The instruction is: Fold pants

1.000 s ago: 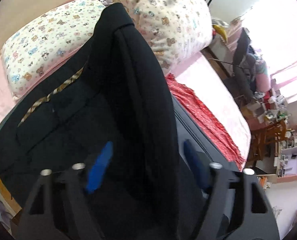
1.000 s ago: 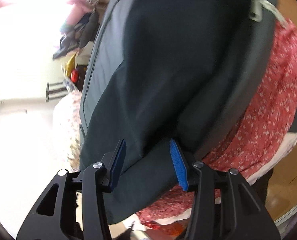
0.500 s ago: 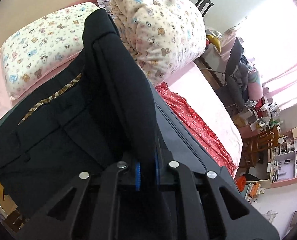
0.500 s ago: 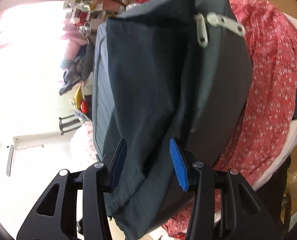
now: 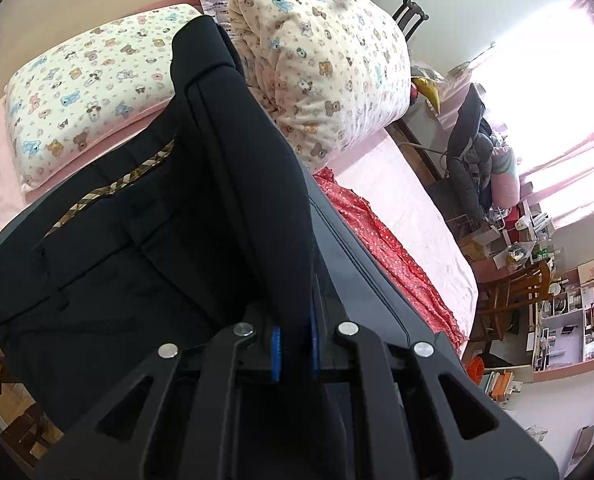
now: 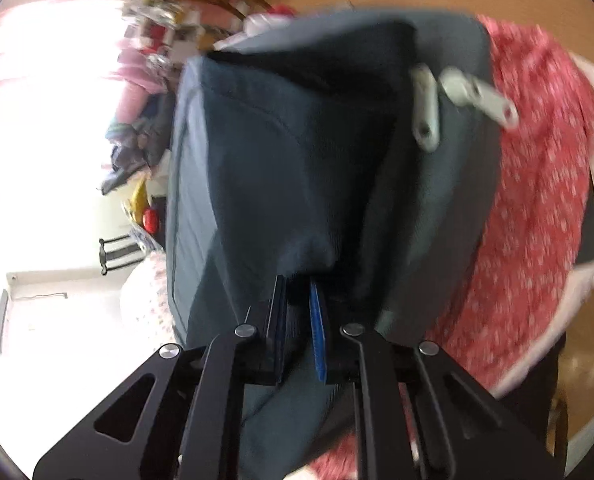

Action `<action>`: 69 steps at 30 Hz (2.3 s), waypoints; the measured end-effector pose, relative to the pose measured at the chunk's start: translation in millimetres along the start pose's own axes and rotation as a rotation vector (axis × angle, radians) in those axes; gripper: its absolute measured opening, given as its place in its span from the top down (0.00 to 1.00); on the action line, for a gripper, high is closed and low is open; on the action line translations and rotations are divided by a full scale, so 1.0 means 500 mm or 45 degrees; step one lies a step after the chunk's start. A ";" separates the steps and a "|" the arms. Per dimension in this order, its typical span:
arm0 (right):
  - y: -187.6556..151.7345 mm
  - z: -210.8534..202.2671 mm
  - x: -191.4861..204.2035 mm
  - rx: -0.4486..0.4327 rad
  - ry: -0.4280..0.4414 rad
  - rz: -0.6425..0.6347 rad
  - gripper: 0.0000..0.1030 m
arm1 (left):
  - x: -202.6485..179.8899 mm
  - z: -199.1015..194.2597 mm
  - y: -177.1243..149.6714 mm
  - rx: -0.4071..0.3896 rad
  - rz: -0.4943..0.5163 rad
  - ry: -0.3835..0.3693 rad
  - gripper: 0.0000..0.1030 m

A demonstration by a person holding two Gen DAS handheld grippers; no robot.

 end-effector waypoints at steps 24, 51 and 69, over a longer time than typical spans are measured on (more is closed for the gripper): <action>0.021 0.000 0.051 -0.131 0.055 -0.159 0.95 | 0.016 -0.022 -0.011 -0.022 -0.005 -0.018 0.91; 0.052 -0.076 0.010 -0.170 0.008 -0.215 0.95 | 0.278 -0.191 -0.224 -0.061 -0.257 -0.073 0.91; 0.054 -0.086 -0.035 -0.180 -0.075 -0.185 0.58 | 0.346 -0.187 -0.258 -0.106 -0.186 0.010 0.61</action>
Point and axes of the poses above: each gripper's, at about its wrist camera, not at the fingertips, and z roughly the way its jaws point, x to its left, y to its top, the point moved 4 cm from there along z, roughly the way its jaws point, and after that the axes turned 9 degrees about -x, right-handed, at the moved point
